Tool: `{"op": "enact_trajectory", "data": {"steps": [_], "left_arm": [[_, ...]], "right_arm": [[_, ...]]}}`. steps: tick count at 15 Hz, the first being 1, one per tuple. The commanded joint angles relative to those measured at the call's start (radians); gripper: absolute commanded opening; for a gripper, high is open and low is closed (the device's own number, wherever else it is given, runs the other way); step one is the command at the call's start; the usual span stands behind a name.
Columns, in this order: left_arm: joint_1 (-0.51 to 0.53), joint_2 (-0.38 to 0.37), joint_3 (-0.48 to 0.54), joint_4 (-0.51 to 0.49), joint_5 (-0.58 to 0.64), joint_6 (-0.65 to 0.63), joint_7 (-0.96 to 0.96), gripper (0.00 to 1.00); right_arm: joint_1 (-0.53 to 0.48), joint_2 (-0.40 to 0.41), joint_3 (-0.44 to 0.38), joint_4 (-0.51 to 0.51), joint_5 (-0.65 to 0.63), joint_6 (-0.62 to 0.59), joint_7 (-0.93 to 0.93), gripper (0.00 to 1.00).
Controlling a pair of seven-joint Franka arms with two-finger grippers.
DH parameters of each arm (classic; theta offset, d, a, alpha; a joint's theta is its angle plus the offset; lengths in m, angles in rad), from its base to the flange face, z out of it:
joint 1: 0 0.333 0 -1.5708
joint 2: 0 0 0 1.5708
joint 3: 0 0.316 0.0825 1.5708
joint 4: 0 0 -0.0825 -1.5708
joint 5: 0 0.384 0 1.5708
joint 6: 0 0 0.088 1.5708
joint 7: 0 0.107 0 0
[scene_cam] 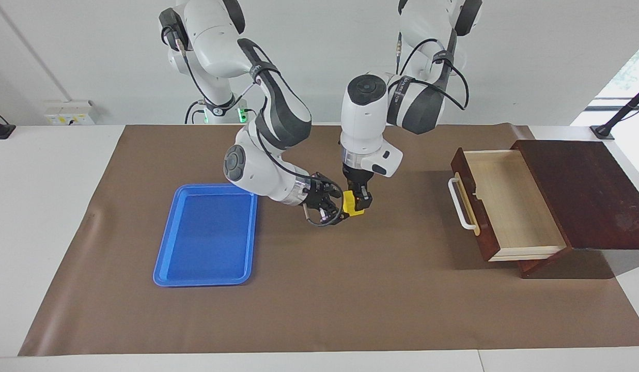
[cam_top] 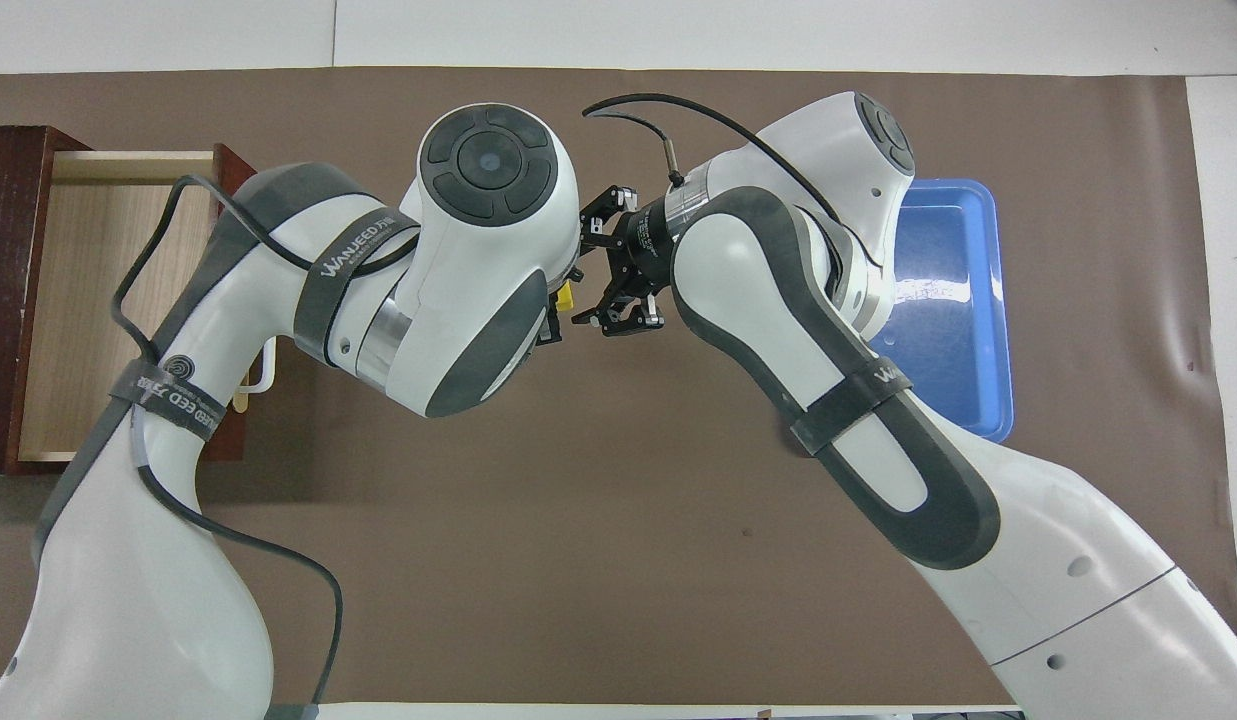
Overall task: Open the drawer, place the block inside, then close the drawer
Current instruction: 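Lower the cube into the drawer with the left gripper while the right gripper withdraws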
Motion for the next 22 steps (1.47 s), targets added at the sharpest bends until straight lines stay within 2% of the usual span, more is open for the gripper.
{"op": "enact_trajectory", "data": {"steps": [1, 4, 6, 9, 11, 14, 17, 19, 22], "left_arm": [[0.000, 0.002, 0.007, 0.004, 0.015, -0.027, -0.008, 0.00], [0.017, -0.013, 0.013, 0.005, 0.017, -0.047, 0.021, 0.00], [0.092, -0.056, 0.007, 0.008, 0.006, -0.093, 0.090, 0.00], [0.191, -0.118, 0.011, 0.015, -0.040, -0.173, 0.249, 0.00], [0.285, -0.186, 0.015, 0.007, -0.092, -0.201, 0.400, 0.00], [0.414, -0.201, 0.015, 0.010, -0.108, -0.256, 0.613, 0.00], [0.524, -0.222, 0.013, -0.030, -0.106, -0.241, 0.805, 0.00], [0.586, -0.259, 0.013, -0.126, -0.105, -0.163, 0.928, 0.00], [0.601, -0.268, 0.018, -0.249, -0.095, -0.025, 0.966, 0.00]], "right_arm": [[-0.023, -0.016, 0.004, -0.002, -0.014, -0.016, 0.029, 0.95], [-0.081, -0.044, 0.001, -0.027, -0.020, -0.048, 0.015, 0.95], [-0.126, -0.085, -0.008, -0.060, -0.064, -0.099, -0.038, 0.98], [-0.186, -0.146, -0.008, -0.065, -0.256, -0.205, -0.147, 0.99], [-0.220, -0.197, -0.008, -0.065, -0.377, -0.291, -0.297, 0.99], [-0.270, -0.268, -0.008, -0.065, -0.510, -0.400, -0.498, 1.00], [-0.338, -0.327, -0.008, -0.065, -0.540, -0.478, -0.691, 1.00], [-0.368, -0.375, -0.008, -0.064, -0.595, -0.487, -0.810, 1.00], [-0.376, -0.450, -0.008, -0.067, -0.714, -0.509, -1.000, 1.00]]}}
